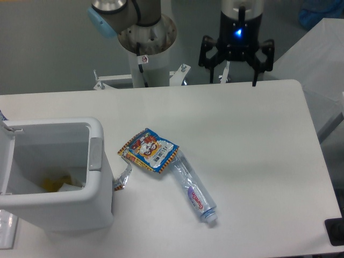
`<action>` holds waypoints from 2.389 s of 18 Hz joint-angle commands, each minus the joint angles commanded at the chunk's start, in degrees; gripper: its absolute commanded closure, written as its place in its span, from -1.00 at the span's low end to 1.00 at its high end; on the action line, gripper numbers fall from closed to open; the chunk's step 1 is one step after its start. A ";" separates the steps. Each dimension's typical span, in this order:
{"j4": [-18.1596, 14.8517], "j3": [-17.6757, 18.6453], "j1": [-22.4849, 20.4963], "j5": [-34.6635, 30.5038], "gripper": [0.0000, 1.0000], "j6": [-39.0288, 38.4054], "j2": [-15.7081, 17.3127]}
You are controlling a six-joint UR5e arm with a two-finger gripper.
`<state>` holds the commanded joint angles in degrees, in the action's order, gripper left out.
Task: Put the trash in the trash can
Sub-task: 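Move the gripper down toward the clear plastic water bottle, then close the gripper around the bottle's cap end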
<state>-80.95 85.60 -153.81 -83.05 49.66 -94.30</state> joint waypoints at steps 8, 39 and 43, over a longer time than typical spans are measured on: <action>11.67 4.31 3.60 0.35 -1.00 -12.36 -7.38; 27.51 -4.48 11.08 -0.44 -1.00 -43.24 -34.73; 27.60 -4.22 11.26 -0.97 -1.00 -43.59 -35.43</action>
<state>-53.35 81.39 -142.56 -84.02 6.06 -129.73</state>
